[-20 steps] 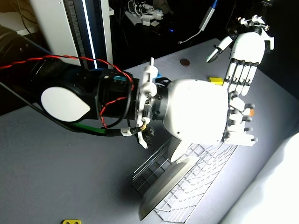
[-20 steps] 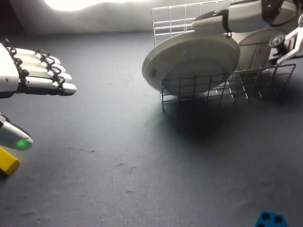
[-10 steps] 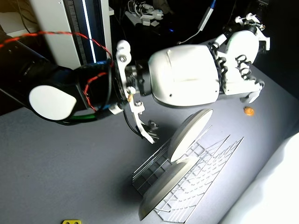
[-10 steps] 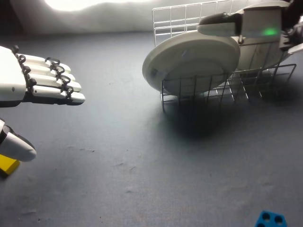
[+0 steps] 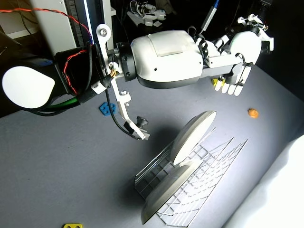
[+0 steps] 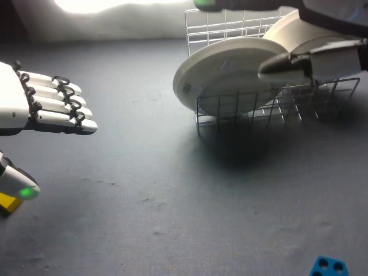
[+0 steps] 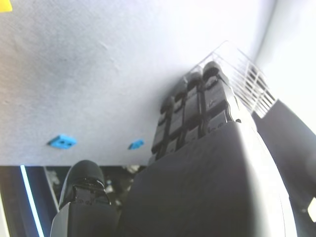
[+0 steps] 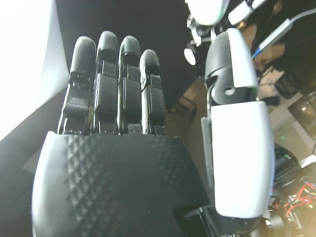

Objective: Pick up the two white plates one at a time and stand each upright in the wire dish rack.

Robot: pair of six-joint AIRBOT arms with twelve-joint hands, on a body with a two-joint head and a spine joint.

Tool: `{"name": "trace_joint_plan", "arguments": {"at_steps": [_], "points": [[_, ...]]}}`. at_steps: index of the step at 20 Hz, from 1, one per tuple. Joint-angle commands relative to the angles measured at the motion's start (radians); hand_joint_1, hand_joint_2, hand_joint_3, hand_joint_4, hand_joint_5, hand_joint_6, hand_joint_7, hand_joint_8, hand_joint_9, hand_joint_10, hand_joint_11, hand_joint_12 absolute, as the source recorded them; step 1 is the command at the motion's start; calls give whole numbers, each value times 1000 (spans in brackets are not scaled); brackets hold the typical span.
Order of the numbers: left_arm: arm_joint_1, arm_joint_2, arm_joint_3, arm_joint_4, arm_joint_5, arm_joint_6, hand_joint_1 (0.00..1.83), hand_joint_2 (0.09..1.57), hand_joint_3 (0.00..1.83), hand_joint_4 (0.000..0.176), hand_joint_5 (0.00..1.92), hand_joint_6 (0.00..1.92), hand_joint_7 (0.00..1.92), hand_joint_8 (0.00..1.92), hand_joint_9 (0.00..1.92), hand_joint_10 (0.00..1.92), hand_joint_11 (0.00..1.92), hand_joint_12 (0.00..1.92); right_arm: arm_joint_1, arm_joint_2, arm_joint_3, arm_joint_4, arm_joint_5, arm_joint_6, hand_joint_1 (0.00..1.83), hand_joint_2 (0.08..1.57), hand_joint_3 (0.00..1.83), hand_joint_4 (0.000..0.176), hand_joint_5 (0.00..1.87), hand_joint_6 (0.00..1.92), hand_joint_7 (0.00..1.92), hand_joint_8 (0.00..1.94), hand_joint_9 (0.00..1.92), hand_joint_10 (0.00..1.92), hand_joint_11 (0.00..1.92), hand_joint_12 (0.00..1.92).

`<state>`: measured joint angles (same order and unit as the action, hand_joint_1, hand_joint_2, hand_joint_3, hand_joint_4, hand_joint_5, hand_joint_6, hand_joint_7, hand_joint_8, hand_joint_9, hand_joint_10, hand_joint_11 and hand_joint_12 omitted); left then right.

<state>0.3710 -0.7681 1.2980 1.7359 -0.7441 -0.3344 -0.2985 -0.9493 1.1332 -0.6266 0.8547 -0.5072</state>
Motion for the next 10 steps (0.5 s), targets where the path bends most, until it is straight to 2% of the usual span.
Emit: {"name": "trace_joint_plan", "arguments": {"at_steps": [1, 3, 4, 5, 6, 7, 8, 9, 10], "points": [[-3, 8, -7, -54, -9, 4, 0, 1136, 4, 0, 109, 11, 117, 12, 94, 11, 61, 44, 5, 6, -2, 36, 97, -4, 974, 976, 0, 0, 450, 17, 518, 14, 495, 48, 0, 1229], [-1, 9, -19, -54, -9, 4, 0, 1142, 0, 0, 239, 0, 282, 2, 238, 7, 125, 149, 1, 8, -2, 12, 98, -4, 962, 982, 0, 0, 489, 29, 538, 16, 505, 45, 0, 1235], [0, 10, -18, -54, -9, 4, 0, 1146, 0, 0, 291, 0, 367, 0, 321, 1, 39, 444, -1, 9, -2, -6, 101, -4, 978, 983, 0, 0, 520, 41, 570, 27, 540, 60, 0, 1280], [2, 10, -16, -54, -9, 4, 0, 1170, 0, 0, 456, 11, 577, 11, 522, 20, 33, 832, -5, 11, -2, -15, 106, -4, 1048, 977, 1, 0, 568, 265, 656, 141, 570, 244, 26, 1384], [6, 10, -13, -54, -9, 4, 0, 1170, 0, 0, 456, 11, 577, 11, 522, 20, 33, 832, -9, 12, -2, -23, 112, -4, 1048, 977, 1, 0, 568, 265, 656, 141, 570, 244, 26, 1384], [8, 10, -11, -54, -10, 4, 0, 1204, 3, 0, 587, 54, 703, 60, 664, 87, 156, 1019, -12, 13, -2, -30, 117, -4, 1054, 984, 2, 0, 426, 915, 512, 813, 454, 833, 110, 1527], [10, 10, -10, -54, -10, 4, 7, 1223, 1, 0, 641, 79, 705, 169, 612, 353, 181, 1175, -16, 15, -2, -38, 125, -4, 1057, 992, 3, 0, 289, 1348, 355, 1296, 339, 1284, 149, 1682], [11, 10, -10, -54, -11, 4, 71, 1229, 1, 0, 587, 650, 498, 1066, 399, 1259, 211, 1649, -20, 17, -2, -45, 130, -4, 1126, 972, 0, 0, 401, 1647, 412, 1709, 371, 1762, 292, 1891], [11, 10, -10, -54, -12, 4, 71, 1229, 1, 0, 587, 650, 498, 1066, 399, 1259, 211, 1649, -20, 18, -2, -50, 133, -3, 1126, 972, 0, 0, 401, 1647, 412, 1709, 371, 1762, 292, 1891]]}}
